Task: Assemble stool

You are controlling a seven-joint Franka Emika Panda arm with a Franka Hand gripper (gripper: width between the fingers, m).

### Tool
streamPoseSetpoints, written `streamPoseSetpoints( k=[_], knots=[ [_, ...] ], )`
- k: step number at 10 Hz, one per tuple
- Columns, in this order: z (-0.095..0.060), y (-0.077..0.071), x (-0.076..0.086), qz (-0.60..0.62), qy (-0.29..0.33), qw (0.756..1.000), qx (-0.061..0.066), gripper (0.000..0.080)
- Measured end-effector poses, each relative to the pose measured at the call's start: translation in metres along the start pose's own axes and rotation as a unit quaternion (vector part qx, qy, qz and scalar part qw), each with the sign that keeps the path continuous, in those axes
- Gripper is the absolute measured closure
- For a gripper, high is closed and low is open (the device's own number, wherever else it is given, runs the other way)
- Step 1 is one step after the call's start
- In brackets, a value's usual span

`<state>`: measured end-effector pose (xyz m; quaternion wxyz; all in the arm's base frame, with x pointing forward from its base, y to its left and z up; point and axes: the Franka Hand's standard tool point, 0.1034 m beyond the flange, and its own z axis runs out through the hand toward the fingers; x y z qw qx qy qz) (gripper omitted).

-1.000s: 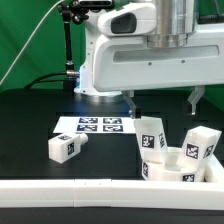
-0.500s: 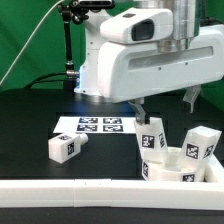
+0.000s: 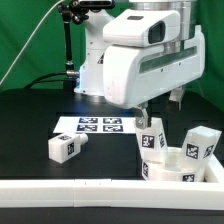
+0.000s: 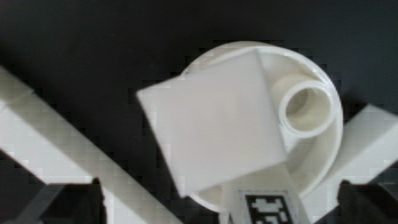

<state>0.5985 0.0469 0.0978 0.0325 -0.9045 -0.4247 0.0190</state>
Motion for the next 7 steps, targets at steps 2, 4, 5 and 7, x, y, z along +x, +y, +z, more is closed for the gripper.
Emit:
streamPoseSetpoints(
  k=[2,4,5,7],
  knots=[
    [0.008,0.000,-0.005,-0.073,0.004,0.997,-0.012,0.0150],
    [0.013,0.003,-0.011,-0.079,0.003,0.997,-0.012,0.0150],
    [0.013,0.005,-0.012,-0.076,0.005,0.997,-0.016,0.0150],
    [0.014,0.004,-0.011,-0.062,0.006,0.998,-0.017,0.0150]
  ],
)
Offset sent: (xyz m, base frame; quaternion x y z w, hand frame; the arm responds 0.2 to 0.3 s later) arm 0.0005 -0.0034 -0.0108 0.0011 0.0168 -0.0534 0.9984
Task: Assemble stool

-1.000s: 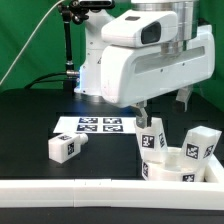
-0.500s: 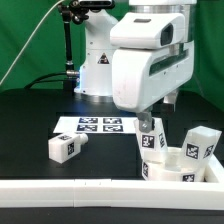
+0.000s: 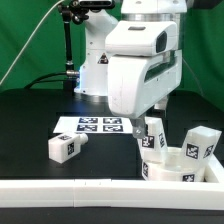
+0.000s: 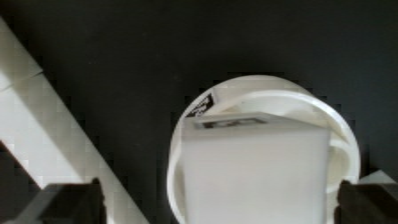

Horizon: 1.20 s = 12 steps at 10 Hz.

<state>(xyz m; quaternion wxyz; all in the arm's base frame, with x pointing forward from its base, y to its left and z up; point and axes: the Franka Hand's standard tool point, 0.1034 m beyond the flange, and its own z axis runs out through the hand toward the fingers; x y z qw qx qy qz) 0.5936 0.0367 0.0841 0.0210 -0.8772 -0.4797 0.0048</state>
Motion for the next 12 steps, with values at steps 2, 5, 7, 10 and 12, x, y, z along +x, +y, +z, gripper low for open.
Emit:
streamPoseSetpoints(
  k=[2,5,7,10,12],
  knots=[
    [0.0016,-0.0029,0.0030,0.009,0.000,1.000,0.002,0.0237],
    [0.0023,-0.0026,0.0021,0.034,0.000,0.999,0.002,0.0464],
    [0.0023,-0.0021,0.0014,0.037,0.000,0.999,0.002,0.0464],
    [0.0031,-0.0023,0.0005,0.172,-0.001,0.985,0.004,0.0464],
    [0.0034,-0.0018,-0.0007,0.284,-0.001,0.959,0.005,0.0462]
  ],
)
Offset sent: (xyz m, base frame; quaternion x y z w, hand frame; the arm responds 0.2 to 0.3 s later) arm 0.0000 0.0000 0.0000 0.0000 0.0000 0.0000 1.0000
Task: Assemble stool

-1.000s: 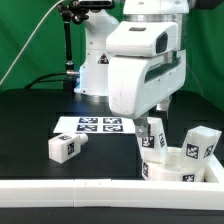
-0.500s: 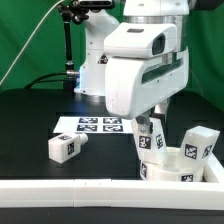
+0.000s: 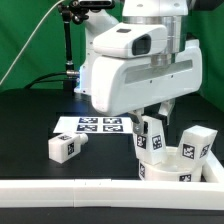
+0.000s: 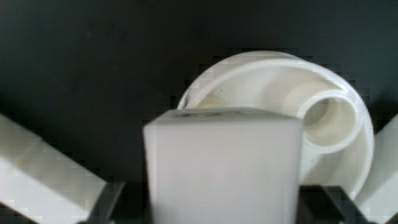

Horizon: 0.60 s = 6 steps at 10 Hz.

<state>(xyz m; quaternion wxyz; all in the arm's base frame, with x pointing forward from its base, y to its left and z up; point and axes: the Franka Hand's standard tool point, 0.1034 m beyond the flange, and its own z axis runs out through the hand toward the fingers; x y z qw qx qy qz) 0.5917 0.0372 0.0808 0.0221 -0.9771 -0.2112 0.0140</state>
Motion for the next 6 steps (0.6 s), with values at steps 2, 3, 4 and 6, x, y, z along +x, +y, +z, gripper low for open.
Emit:
streamPoseSetpoints(
  k=[2,3,4,6],
  knots=[
    [0.000,-0.003,0.000,0.138,0.000,0.990,0.000,0.0462],
    [0.001,-0.005,0.001,0.202,-0.001,0.979,0.000,0.0462],
    [0.001,-0.011,0.003,0.280,0.000,0.960,0.001,0.0462],
    [0.001,-0.012,0.004,0.368,0.001,0.930,0.001,0.0462]
  ],
)
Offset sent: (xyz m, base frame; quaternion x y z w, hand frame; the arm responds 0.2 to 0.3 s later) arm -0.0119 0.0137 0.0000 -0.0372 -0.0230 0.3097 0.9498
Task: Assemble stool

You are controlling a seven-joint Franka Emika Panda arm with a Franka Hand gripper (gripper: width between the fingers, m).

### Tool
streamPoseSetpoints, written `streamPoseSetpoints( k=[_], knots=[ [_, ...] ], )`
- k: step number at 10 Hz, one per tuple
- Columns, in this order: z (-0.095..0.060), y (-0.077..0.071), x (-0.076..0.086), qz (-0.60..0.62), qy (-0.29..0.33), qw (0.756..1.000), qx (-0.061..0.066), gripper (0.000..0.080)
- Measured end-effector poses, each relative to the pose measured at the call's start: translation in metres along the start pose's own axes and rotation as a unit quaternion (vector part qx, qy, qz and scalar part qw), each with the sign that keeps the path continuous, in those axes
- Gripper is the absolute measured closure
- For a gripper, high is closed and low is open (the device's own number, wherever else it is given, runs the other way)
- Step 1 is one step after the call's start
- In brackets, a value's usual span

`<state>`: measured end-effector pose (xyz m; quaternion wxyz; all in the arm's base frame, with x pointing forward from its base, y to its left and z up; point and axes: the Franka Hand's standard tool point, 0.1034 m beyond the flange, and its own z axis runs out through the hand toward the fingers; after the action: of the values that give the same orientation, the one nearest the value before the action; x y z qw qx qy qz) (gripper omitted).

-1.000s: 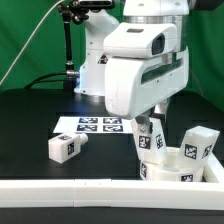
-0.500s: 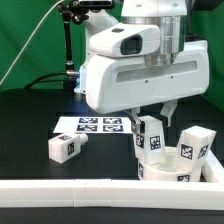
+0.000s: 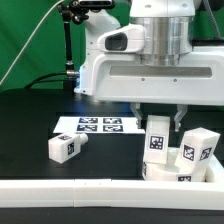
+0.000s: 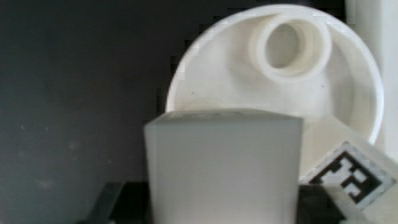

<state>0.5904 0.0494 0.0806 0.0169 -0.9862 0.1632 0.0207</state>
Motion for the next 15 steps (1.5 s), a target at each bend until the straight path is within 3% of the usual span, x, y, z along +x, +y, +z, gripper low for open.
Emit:
streamPoseSetpoints(
  k=[3,8,10,13,15],
  knots=[
    [0.0003,-0.0009,0.0004,0.084,0.002,0.996,0.000,0.0462],
    [0.0011,-0.0015,0.0001,0.256,-0.001,0.967,0.005,0.0462],
    [0.0018,-0.0013,0.0008,0.381,-0.001,0.924,0.021,0.0462],
    [0.0021,-0.0025,0.0027,0.542,0.003,0.838,0.059,0.0462],
    [0.0016,-0.0064,0.0043,0.604,0.004,0.794,0.070,0.0462]
  ],
)
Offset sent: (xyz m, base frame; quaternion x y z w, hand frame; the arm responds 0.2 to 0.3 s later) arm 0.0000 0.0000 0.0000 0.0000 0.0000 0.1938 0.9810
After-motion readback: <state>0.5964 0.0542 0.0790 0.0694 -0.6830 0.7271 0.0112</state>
